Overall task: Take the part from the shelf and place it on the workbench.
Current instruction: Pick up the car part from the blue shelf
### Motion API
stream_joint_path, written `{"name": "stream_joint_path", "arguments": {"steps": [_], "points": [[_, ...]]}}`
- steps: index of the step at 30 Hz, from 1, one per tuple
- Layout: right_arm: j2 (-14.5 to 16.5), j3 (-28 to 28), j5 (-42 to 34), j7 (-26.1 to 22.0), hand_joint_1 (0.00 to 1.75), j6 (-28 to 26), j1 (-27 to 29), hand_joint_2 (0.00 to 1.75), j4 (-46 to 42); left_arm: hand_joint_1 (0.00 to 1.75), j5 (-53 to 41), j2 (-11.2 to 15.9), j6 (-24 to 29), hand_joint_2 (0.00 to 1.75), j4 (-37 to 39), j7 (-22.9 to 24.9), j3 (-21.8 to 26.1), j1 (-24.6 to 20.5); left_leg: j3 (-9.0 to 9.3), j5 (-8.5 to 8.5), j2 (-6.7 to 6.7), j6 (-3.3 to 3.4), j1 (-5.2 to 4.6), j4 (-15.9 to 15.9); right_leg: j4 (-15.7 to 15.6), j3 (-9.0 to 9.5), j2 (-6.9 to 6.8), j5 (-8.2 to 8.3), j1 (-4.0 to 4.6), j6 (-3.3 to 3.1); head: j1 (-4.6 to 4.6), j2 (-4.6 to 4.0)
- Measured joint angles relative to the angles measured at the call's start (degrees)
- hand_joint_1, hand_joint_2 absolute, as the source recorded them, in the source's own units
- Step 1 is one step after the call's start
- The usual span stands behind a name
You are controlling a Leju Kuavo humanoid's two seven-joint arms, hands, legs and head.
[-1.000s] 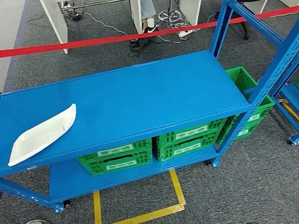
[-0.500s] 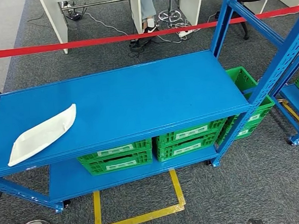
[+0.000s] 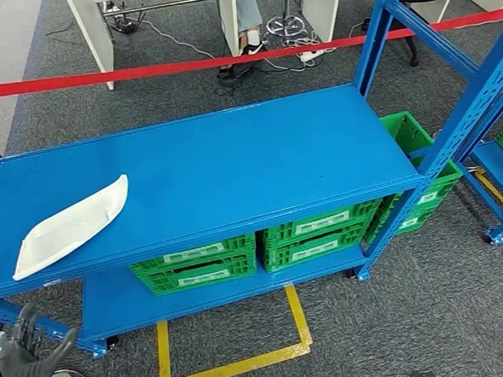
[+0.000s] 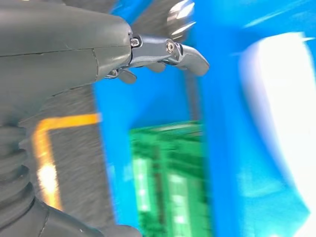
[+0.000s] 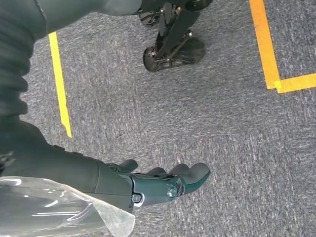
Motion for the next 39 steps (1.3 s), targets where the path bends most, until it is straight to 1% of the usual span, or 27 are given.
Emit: {"name": "stream_joint_path", "arguments": {"steps": [8, 14, 18, 20, 22, 23, 25, 28, 31, 34, 39], "points": [[-1.68, 3.75, -1.10, 1.57, 0.00, -3.80, 0.53, 1.75, -2.89, 0.00, -9.33, 0.19, -0.68, 1.75, -11.22, -2.81, 2.47, -0.55, -0.03, 0.00, 0.00, 0.00, 0.00, 0.00, 0.00, -0.05, 0.00, 0.00, 0.00, 0.00, 0.00, 0.00], [-2.97, 7.51, -4.04, 0.95, 0.00, -4.43, -0.65, 1.75, -3.06, 0.00, -17.29, 2.52, 0.97, 1.75, -16.17, -6.66, 1.25, -2.95, -0.03, 0.00, 0.00, 0.00, 0.01, 0.00, 0.00, -0.05, 0.00, 0.00, 0.00, 0.00, -0.01, 0.00], [-3.53, 9.69, -5.98, -0.15, 0.00, -4.45, -1.78, 1.75, -2.91, 0.00, -19.47, 3.91, 0.49, 0.00, -17.99, -8.04, -0.32, -4.08, -0.03, 0.00, 0.00, 0.00, 0.01, 0.00, 0.01, -0.05, 0.00, 0.00, 0.00, 0.00, -0.01, 0.00], [-3.68, 10.76, -7.06, -0.73, 0.00, -4.44, -2.65, 1.75, -2.41, 0.00, -19.26, 4.59, -0.85, 0.87, -18.67, -8.22, -1.31, -4.58, -0.05, 0.00, 0.00, 0.00, 0.03, 0.01, 0.01, -0.08, 0.01, 0.01, 0.02, 0.00, 0.01, 0.00], [-3.91, 12.63, -9.62, -1.94, 0.00, -4.46, -3.77, 1.75, -1.57, 0.00, -19.29, 5.35, -2.95, 1.75, -19.54, -7.25, -2.69, -5.32, -0.05, 0.00, 0.00, 0.00, 0.03, 0.02, 0.00, -0.08, 0.00, 0.01, 0.02, 0.00, 0.02, 0.00], [-3.98, 13.42, -10.94, -2.50, 0.00, -4.49, -4.15, 1.75, -1.28, 0.00, -19.62, 5.55, -3.85, 1.75, -19.81, -6.22, -3.17, -5.63, -0.05, 0.00, 0.00, 0.00, 0.02, 0.02, 0.00, -0.08, 0.01, 0.00, 0.01, 0.00, 0.01, 0.00], [-4.05, 14.80, -12.85, -3.13, 0.00, -4.56, -4.53, 1.75, -0.88, 0.00, -21.43, 5.86, -4.54, 1.75, -19.96, -2.56, -3.93, -6.27, -0.08, 0.00, 0.00, 0.00, 0.03, 0.02, 0.00, -0.11, 0.01, 0.00, 0.01, 0.00, 0.00, 0.00], [-4.13, 16.28, -13.38, -2.90, 0.00, -4.63, -5.17, 1.75, -0.56, 0.00, -27.11, 7.05, -5.48, 1.75, -19.75, 5.04, -4.82, -8.35, -0.11, 0.00, 0.00, 0.00, 0.03, 0.02, 0.01, -0.15, 0.00, 0.01, 0.02, 0.00, -0.01, 0.00], [-4.17, 17.16, -13.66, -2.79, 0.00, -4.65, -5.99, 1.75, -0.11, 0.00, -31.58, 8.63, -8.46, 1.75, -18.62, 11.53, -5.51, -11.66, -0.11, 0.02, 0.00, -0.01, 0.04, 0.02, 0.01, -0.15, 0.00, 0.02, 0.03, -0.01, -0.02, 0.00], [-4.19, 17.67, -13.95, -2.80, 0.00, -4.66, -6.58, 1.75, 0.25, 0.00, -32.61, 9.61, -10.36, 1.75, -17.38, 13.89, -6.16, -14.34, -0.11, 0.03, 0.01, -0.02, 0.05, 0.02, 0.03, -0.14, 0.04, 0.04, 0.03, -0.02, -0.01, 0.00], [-4.24, 18.29, -14.09, -3.19, 0.00, -4.68, -6.85, 1.75, 0.63, 0.00, -34.00, 10.74, -12.01, 1.75, -16.12, 16.16, -7.19, -16.70, -0.14, 0.02, 0.02, -0.02, 0.04, 0.03, 0.03, -0.18, 0.04, 0.04, 0.03, -0.01, 0.01, 0.00]]}}
